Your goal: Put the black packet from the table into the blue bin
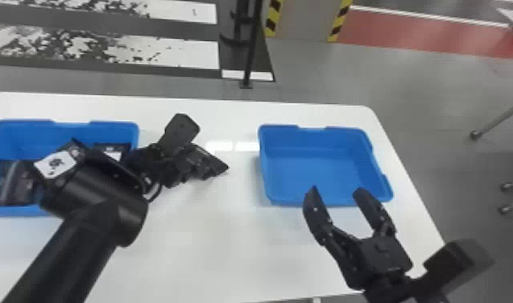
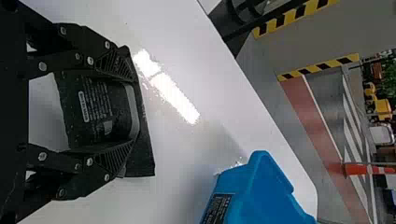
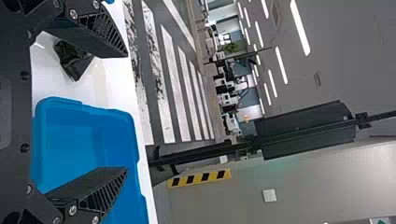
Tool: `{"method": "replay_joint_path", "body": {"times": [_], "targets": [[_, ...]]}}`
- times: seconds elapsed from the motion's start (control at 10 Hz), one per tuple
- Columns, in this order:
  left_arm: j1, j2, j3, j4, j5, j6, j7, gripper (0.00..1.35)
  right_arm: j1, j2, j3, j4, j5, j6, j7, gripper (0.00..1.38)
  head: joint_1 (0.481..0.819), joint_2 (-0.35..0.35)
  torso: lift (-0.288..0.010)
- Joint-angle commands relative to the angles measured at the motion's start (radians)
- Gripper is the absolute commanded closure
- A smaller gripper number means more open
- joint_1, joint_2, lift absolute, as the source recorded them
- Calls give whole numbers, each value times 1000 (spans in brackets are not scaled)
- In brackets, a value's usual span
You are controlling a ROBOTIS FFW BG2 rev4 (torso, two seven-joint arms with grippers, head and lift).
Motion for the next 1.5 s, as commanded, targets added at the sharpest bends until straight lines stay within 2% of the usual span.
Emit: {"method": "replay_joint_path", "body": {"times": [0.0, 0.4, 0.6, 0.7, 0.9, 1.1, 1.4], "targets": [[-6, 8, -11, -1, -11, -26, -8, 1208, 0, 0, 0, 2, 0, 0, 0, 154, 695, -190, -110], [-11, 31, -19, -26, -9, -95, -62, 1208, 5, 0, 0, 2, 0, 0, 0, 154, 695, -204, -110], [65, 78, 9, -244, 30, -68, -79, 1208, 7, 0, 0, 0, 2, 0, 0, 154, 695, -207, -110], [112, 98, 54, -357, 42, -46, -87, 1208, 10, 0, 0, 0, 2, 0, 0, 154, 695, -206, -110], [195, 129, 192, -492, 36, -44, -108, 1208, 12, -2, 0, -3, 2, 0, 0, 154, 695, -168, -110], [244, 132, 324, -522, -3, -39, -129, 1208, 15, -3, 0, -5, 0, 0, 0, 154, 695, -98, -110], [289, 126, 435, -524, -89, -58, -133, 1207, 15, -3, 0, -5, -2, 0, 0, 154, 695, 35, -110]]}}
